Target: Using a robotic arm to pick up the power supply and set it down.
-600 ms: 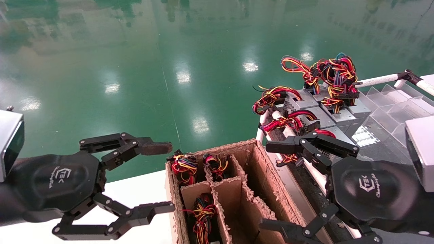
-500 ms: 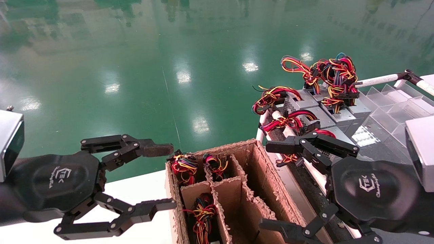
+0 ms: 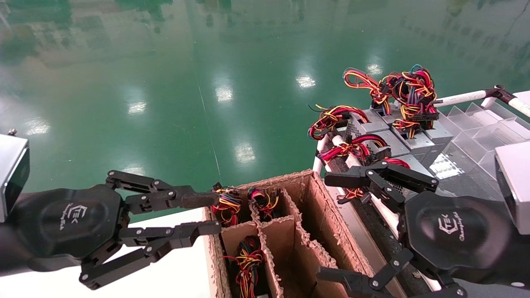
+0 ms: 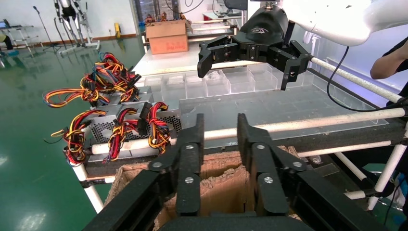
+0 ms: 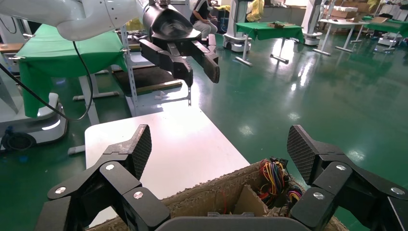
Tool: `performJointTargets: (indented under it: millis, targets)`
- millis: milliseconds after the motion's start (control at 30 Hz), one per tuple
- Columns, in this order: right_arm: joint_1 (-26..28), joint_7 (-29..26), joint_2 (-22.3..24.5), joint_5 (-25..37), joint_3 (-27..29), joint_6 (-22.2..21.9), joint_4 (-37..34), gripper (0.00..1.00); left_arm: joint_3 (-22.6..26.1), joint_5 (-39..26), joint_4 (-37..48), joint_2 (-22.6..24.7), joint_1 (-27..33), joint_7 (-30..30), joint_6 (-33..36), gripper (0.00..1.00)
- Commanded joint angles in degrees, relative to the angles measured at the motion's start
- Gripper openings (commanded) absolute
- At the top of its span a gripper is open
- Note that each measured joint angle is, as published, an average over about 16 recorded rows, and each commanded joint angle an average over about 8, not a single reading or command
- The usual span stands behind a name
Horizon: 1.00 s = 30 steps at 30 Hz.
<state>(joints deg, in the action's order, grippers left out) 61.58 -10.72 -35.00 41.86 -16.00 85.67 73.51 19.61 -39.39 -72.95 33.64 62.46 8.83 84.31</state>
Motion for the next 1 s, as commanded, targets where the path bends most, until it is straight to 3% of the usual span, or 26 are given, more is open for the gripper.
performJointTargets:
  millis: [33,333,367,600,633,1000]
  targets:
    - [0.0,0.0,0.0,0.0,0.0,0.0,0.0,1.00,0.0,0.0,0.0,0.0,0.0,0.0,0.0,0.00]
    - [0.0,0.0,0.0,0.0,0.0,0.0,0.0,1.00,0.0,0.0,0.0,0.0,0.0,0.0,0.0,0.00]
    - [0.0,0.0,0.0,0.0,0.0,0.0,0.0,1.00,0.0,0.0,0.0,0.0,0.0,0.0,0.0,0.04]
    - [0.0,0.0,0.0,0.0,0.0,0.0,0.0,1.00,0.0,0.0,0.0,0.0,0.0,0.0,0.0,0.92]
    - [0.0,0.0,0.0,0.0,0.0,0.0,0.0,1.00,0.0,0.0,0.0,0.0,0.0,0.0,0.0,1.00]
    - [0.2,0.0,-0.1,0.6,-0.1,-0.5,-0.3,1.00,0.0,0.0,0.0,0.0,0.0,0.0,0.0,1.00]
